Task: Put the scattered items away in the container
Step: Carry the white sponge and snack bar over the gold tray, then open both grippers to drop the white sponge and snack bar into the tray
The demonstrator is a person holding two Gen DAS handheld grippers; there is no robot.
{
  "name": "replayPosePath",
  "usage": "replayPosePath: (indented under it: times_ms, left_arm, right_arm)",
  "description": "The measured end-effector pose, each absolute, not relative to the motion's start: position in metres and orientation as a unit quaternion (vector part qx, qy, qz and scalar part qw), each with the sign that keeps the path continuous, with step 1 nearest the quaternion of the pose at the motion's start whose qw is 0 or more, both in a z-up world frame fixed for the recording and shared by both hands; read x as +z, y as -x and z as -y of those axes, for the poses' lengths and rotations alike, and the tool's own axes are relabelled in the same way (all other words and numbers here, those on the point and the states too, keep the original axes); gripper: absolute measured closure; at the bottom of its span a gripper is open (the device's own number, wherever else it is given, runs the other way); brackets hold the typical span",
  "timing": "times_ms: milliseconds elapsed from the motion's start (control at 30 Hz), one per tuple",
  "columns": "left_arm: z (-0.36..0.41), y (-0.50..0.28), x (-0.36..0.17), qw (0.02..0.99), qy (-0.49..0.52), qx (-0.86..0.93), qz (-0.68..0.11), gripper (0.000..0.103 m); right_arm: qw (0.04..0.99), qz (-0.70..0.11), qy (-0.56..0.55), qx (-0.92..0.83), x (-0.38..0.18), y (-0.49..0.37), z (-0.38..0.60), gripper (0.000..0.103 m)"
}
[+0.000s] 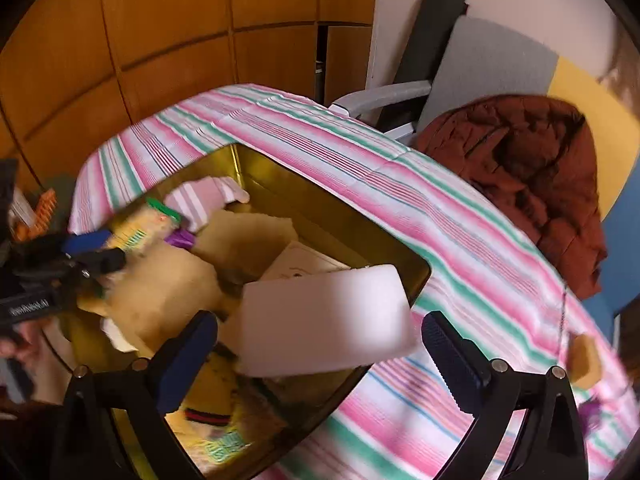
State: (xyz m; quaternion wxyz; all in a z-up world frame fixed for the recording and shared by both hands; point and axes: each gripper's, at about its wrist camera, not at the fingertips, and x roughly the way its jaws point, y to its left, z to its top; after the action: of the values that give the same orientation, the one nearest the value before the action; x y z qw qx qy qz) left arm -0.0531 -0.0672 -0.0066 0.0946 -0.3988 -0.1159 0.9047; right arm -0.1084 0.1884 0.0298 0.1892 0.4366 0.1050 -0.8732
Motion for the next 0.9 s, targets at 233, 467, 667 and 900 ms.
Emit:
replayPosePath:
  times_ms: [233,467,667,900]
  left_arm:
    - [0.075,0.036,0.007,0.076,0.372,0.913,0.15,0.048]
    - [0.07,0.027,0.005,0.08,0.377,0.907,0.173,0.048]
    - [0.067,0.02,0.007,0.082,0.375,0.908,0.17,0.048]
    - [0.069,0.018,0.007,0.065,0.371,0.91,0.175,0.048]
  right_arm:
    - [0.192,-0.026,-0.419,-0.887,0.039,0.092,-0.203,0.0]
    - [0.213,0.078,-0.484,-0.845,0.013,0.111,-0.2,0.003]
    - [0.206,0.144,-0.505,-0.826,-0.005,0.141,-0.2,0.006]
    - [0.13,0.089,-0.435,-0.886,0.03,0.121,-0.207,0.007]
